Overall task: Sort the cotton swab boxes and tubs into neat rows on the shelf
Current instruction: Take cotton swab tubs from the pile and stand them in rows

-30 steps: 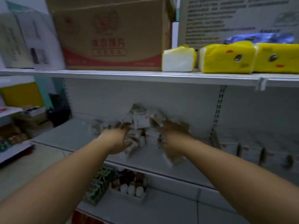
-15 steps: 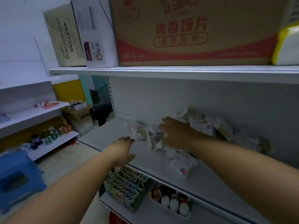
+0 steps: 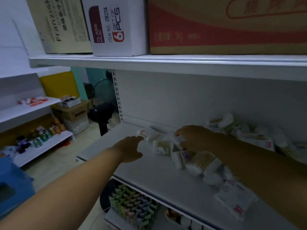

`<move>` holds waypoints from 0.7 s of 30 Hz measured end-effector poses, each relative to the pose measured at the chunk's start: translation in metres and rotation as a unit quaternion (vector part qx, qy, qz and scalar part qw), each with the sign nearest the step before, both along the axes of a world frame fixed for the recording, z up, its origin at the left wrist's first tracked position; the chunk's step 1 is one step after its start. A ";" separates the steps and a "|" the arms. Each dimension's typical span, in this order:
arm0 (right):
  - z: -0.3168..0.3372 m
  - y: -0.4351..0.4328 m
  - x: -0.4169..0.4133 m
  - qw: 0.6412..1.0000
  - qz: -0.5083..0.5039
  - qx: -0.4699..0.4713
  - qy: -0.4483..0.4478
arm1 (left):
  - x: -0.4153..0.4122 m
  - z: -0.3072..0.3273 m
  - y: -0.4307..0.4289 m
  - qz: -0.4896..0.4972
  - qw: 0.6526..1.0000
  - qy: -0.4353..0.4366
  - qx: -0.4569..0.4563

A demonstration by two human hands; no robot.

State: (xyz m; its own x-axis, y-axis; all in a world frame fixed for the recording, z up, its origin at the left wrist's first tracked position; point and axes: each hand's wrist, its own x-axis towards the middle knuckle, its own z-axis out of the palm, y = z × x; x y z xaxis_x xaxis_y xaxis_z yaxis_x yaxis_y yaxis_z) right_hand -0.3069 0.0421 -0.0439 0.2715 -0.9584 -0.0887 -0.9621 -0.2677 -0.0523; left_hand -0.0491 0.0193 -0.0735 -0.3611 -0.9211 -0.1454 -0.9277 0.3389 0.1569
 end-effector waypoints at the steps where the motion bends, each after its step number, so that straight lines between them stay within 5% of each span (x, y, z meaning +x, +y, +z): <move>1: -0.001 -0.004 -0.001 1.000 -0.015 0.003 -0.009 | 0.000 -0.003 -0.011 -0.009 1.000 0.025 -0.001; 7: -0.004 0.000 -0.003 0.993 -0.106 0.031 -0.050 | -0.018 -0.019 -0.055 -0.147 0.980 0.134 -0.014; 11: -0.018 0.017 0.010 0.992 -0.124 0.022 0.012 | -0.034 -0.037 -0.070 -0.213 0.961 0.176 -0.004; 17: -0.033 0.048 0.036 0.983 -0.153 -0.056 0.087 | -0.029 -0.049 -0.086 -0.194 0.945 0.258 0.063; 19: -0.037 0.048 0.041 0.982 -0.159 -0.050 0.086 | -0.020 -0.044 -0.086 -0.137 0.902 0.365 0.185; 21: -0.043 0.044 0.044 0.980 -0.158 -0.050 0.112 | -0.008 -0.038 -0.082 -0.060 0.794 0.505 0.332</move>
State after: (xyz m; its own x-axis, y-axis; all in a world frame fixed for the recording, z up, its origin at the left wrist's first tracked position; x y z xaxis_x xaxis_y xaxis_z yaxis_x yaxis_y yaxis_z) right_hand -0.2633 0.0864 -0.0867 -0.0553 -0.9984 -0.0139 -0.9822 0.0519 0.1803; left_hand -0.0571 -0.0624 -0.1116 -0.6822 -0.7122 -0.1654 -0.1820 -0.0538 0.9818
